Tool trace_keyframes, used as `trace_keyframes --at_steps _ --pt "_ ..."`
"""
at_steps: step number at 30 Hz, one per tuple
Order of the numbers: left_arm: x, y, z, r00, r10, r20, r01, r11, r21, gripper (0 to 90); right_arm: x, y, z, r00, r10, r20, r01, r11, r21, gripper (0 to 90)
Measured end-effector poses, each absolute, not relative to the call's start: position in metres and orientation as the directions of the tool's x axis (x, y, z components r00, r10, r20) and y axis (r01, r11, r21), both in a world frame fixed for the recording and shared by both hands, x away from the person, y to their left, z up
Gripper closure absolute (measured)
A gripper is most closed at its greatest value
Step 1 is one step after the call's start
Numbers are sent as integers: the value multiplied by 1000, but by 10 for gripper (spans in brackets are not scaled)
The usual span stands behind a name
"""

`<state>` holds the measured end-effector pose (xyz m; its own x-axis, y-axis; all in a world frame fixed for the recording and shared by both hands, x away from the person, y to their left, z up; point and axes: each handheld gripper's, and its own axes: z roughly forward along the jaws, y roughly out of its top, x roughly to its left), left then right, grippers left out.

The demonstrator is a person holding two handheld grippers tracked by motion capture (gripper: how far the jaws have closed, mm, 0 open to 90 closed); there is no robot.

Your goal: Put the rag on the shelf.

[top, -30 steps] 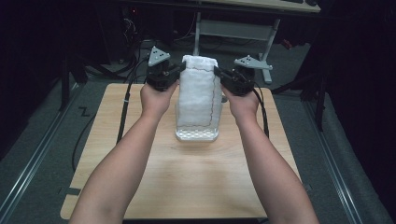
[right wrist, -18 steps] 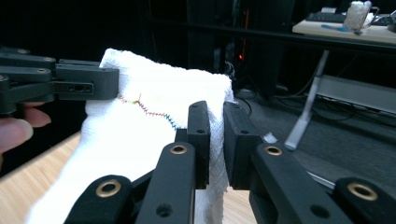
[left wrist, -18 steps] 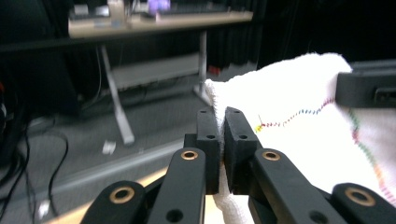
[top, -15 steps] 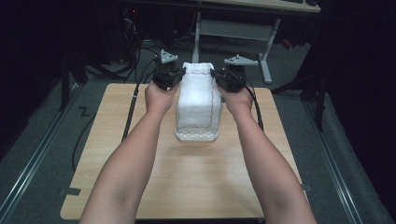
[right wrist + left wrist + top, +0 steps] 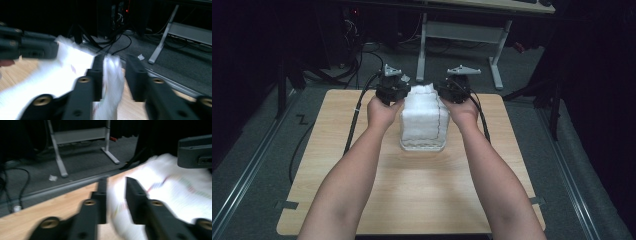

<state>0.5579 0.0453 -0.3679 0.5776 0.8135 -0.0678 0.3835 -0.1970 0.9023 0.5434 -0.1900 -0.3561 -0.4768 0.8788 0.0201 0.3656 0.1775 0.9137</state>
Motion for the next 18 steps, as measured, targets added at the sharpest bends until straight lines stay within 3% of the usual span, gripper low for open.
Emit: trace_keyframes --at_steps 3,18 --pt "556 49 -363 570 818 -84 376 -168 911 602 541 -192 -351 -476 879 25 357 167 919 632" --pt "543 57 -360 579 806 -124 379 -132 916 585 531 -194 -351 -482 876 33 366 167 915 553"
